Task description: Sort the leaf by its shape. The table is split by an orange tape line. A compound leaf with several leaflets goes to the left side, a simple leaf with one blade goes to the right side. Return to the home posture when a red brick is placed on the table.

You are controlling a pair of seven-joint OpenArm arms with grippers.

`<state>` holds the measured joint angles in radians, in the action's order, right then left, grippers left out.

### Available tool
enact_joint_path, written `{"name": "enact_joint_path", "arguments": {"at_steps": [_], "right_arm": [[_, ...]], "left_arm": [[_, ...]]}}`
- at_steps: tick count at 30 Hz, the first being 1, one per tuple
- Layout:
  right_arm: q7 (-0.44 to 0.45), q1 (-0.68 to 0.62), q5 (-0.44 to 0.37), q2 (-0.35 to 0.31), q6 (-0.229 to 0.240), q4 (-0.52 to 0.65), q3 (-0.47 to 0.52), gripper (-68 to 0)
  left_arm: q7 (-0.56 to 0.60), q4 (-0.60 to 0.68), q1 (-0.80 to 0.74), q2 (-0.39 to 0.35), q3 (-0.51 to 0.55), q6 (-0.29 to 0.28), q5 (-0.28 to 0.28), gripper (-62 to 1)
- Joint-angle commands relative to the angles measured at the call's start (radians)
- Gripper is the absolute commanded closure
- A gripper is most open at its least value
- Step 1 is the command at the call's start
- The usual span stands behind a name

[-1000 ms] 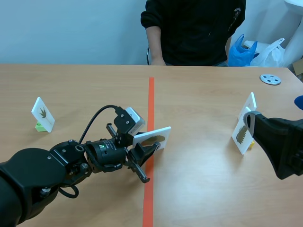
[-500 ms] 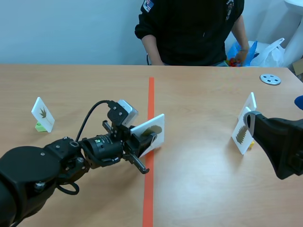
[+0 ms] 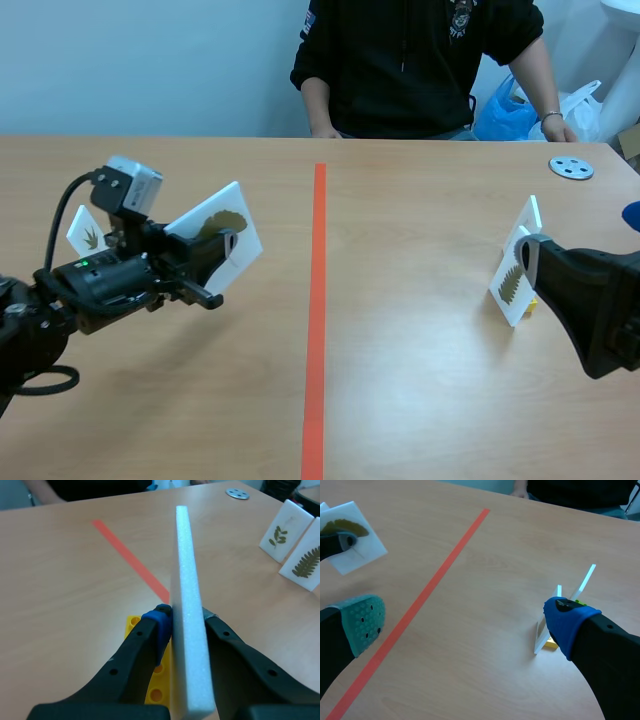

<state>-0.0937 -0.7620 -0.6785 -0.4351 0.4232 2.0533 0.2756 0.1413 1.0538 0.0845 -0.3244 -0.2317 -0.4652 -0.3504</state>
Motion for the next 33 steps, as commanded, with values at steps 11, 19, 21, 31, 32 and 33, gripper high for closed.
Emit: {"name": "enact_joint_path", "arguments": {"at_steps": [11,19,21,31,32,33], "right_arm": [[0.017,0.031,-0.01,-0.003,-0.003,0.003,0.008,-67.9],[0.017,0.031,-0.006,-0.003,-0.004,0.003,0.008,-67.9],[0.017,0.031,-0.006,-0.003,-0.004,0.003,0.008,-67.9],[0.017,0.031,-0.006,-0.003,-0.004,0.003,0.008,-67.9],[0.017,0.031,-0.006,-0.003,-0.004,0.003,0.008,-67.9],[0.017,0.031,-0.006,-0.003,-0.004,0.003,0.008,-67.9]], "left_arm": [[0.027,0.074,-0.15,0.003,0.22,0.145,-0.043,-5.1],[0.022,0.043,-0.154,0.01,0.251,0.24,-0.042,-5.5],[0.026,0.024,-0.153,0.016,0.251,0.277,-0.042,-5.5],[0.164,-0.081,-0.148,0.079,0.259,0.394,-0.043,-5.6],[0.189,-0.092,-0.147,0.085,0.259,0.396,-0.043,-5.6],[0.216,-0.103,-0.143,0.092,0.259,0.4,-0.043,-5.6]]}}
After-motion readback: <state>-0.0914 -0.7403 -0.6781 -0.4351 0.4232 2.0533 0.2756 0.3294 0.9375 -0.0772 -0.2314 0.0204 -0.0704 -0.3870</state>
